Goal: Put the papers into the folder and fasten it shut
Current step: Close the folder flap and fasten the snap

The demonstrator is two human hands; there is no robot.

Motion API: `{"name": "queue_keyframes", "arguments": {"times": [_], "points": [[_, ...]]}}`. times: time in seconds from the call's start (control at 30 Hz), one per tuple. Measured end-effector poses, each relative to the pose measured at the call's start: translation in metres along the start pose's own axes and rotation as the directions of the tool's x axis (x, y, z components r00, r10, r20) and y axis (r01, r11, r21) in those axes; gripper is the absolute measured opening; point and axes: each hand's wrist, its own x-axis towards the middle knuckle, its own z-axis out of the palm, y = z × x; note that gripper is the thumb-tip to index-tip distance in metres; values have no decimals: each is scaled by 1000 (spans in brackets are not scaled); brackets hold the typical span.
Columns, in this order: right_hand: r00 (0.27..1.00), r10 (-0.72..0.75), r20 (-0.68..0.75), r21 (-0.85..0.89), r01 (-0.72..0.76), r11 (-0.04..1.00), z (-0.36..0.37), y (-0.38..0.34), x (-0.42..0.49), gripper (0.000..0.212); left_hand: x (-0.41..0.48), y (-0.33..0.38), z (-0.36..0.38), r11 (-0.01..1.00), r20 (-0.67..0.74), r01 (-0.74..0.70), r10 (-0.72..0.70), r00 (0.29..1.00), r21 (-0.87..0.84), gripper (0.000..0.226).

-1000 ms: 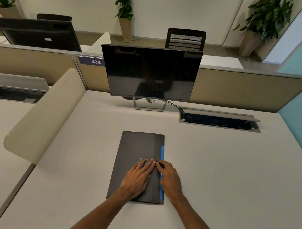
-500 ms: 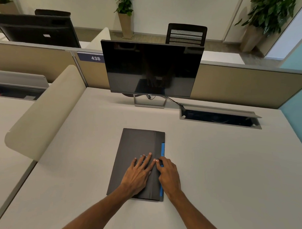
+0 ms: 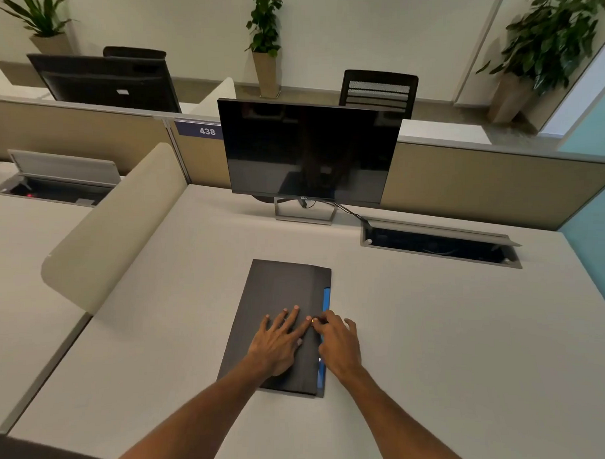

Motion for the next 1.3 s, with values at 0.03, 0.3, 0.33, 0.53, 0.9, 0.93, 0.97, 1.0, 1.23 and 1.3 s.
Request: {"name": "queue_keyframes", "arguments": {"times": [0.03,0.3,0.33,0.53,0.9,0.93,0.97,1.0,1.23,1.3], "points": [[1000,15,-17,37,-14,999,0,2,-5,53,-4,1,1,1000,-11,9,-9,1000,-28,65],[999,24,-46,75,-20,997,12,1,-32,59,-26,-3,15,955,-104,187,-215,971,-229,66],[1000,0,-18,52,1,999,14,-1,-33,59,-28,-4,17,949,-101,207,-237,966,-239,66],[993,-42,110,-45,47,998,26,-7,-28,65,-36,-11,26,946,-85,240,-264,961,-217,68],[995,-12,102,-71,19,997,33,-61,28,64,-26,-94,13,944,-114,252,-280,953,-211,69],[995,-10,97,-70,17,997,34,-69,35,64,-26,-105,12,946,-117,250,-277,954,-205,69],[995,-9,96,-69,15,998,36,-78,41,64,-27,-117,12,948,-115,249,-275,955,-200,69],[995,-10,97,-70,17,997,38,-87,48,64,-27,-130,11,949,-114,247,-272,955,-197,69],[993,-13,118,-83,23,996,48,-144,96,66,-20,-206,1,946,-106,242,-269,957,-215,70],[994,-9,112,-78,18,997,49,-159,112,66,-15,-226,-5,949,-113,241,-267,957,-202,69]]}}
